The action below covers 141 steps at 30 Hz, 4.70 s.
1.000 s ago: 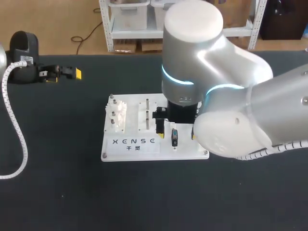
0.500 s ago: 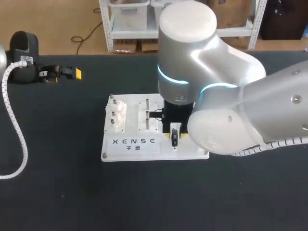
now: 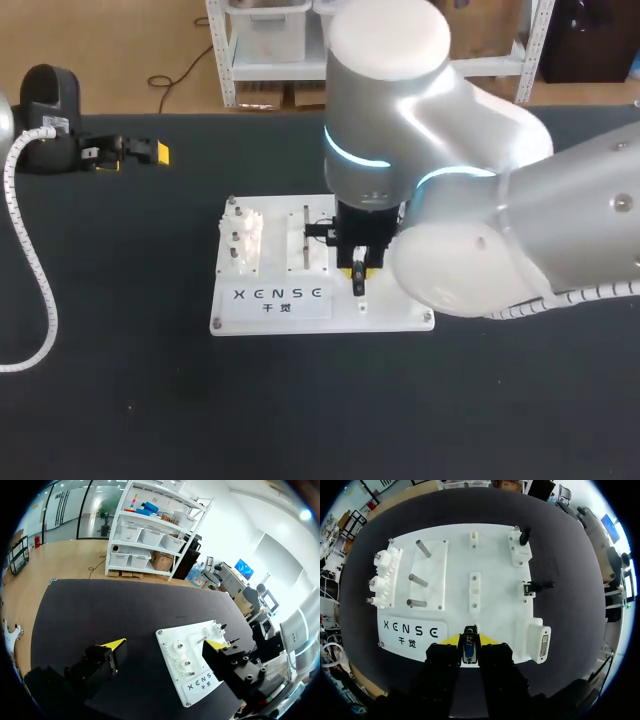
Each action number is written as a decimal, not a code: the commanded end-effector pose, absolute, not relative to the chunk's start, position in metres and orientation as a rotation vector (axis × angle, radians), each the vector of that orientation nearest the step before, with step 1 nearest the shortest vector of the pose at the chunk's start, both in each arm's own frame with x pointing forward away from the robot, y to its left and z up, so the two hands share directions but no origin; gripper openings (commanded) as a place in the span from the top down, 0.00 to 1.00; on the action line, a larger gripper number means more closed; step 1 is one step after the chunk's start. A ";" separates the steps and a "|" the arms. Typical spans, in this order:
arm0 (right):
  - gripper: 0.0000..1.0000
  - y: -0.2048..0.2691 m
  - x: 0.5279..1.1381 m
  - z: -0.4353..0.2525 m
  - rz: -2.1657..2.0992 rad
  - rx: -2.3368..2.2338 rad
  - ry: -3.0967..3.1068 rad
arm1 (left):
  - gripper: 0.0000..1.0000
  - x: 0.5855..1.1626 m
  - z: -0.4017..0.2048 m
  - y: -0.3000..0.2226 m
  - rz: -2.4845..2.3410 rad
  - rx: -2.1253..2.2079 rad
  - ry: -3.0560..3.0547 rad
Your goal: Insert the USB connector, Ethernet cable, and multi-pin plug into their matching sockets one by one.
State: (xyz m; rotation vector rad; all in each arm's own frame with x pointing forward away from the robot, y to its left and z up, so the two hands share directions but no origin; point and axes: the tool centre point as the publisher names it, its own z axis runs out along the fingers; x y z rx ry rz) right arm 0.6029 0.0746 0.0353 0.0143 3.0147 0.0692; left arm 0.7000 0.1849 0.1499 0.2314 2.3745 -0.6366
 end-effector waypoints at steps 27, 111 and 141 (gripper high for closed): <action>1.00 -0.001 0.593 0.088 0.042 0.070 2.856 | 0.00 0.700 0.150 0.185 -0.637 0.231 2.374; 1.00 -0.011 0.594 0.064 -0.048 0.000 2.862 | 0.00 0.700 0.150 0.185 -0.637 0.231 2.374; 1.00 -0.009 0.584 0.039 0.135 -0.049 2.906 | 0.00 0.700 0.150 0.185 -0.637 0.231 2.374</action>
